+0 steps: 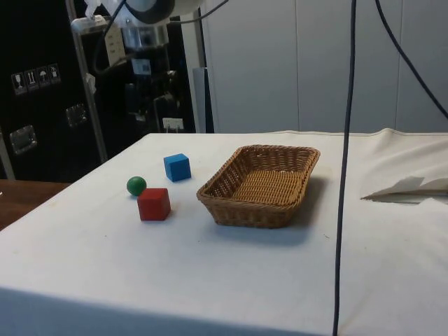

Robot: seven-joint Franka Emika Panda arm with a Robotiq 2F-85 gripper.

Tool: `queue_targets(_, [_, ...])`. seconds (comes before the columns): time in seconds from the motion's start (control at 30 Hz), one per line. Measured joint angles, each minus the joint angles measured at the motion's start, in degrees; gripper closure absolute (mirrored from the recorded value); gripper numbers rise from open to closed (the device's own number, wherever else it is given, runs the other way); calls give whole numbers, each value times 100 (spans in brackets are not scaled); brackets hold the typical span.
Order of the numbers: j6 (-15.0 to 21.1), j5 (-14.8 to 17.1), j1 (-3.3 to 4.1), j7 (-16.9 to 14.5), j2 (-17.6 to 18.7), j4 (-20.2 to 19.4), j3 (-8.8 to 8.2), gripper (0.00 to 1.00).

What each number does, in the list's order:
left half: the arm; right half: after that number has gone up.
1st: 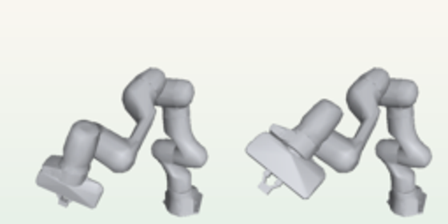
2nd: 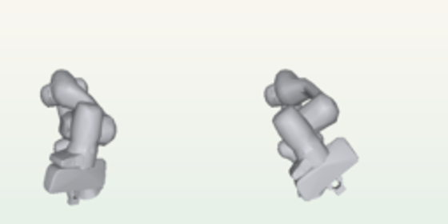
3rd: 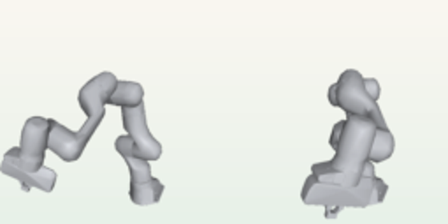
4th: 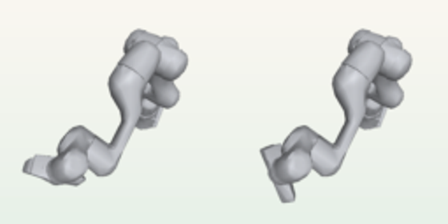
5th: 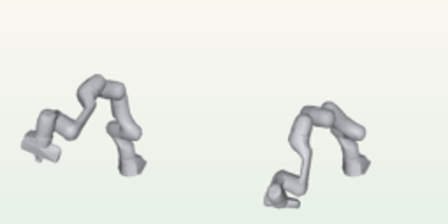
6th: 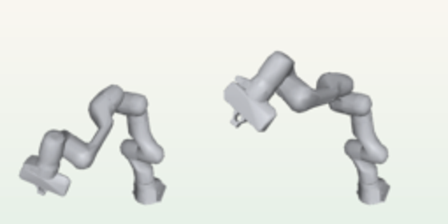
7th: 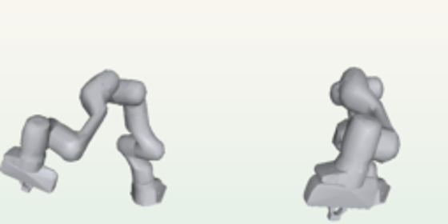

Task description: Place all non-red objects into the basket.

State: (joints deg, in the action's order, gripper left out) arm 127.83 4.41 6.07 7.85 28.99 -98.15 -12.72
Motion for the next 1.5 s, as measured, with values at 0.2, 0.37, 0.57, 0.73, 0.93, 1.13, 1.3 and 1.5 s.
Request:
queue_targets(0.2, [109,103,-6,11,103,0,-34,0])
queue_targets(0.37, [178,138,-11,34,189,0,-80,0])
queue_targets(0.57, [246,223,-29,34,298,17,-166,0])
queue_targets(0.73, [298,338,-46,34,464,86,-252,0])
queue_targets(0.93, [344,447,-57,46,596,132,-309,0])
queue_targets(1.13, [453,539,-57,143,705,138,-332,0])
queue_targets(1.3, [539,573,-57,309,796,138,-338,0])
queue_targets(1.5, [636,573,-57,521,905,138,-338,0])
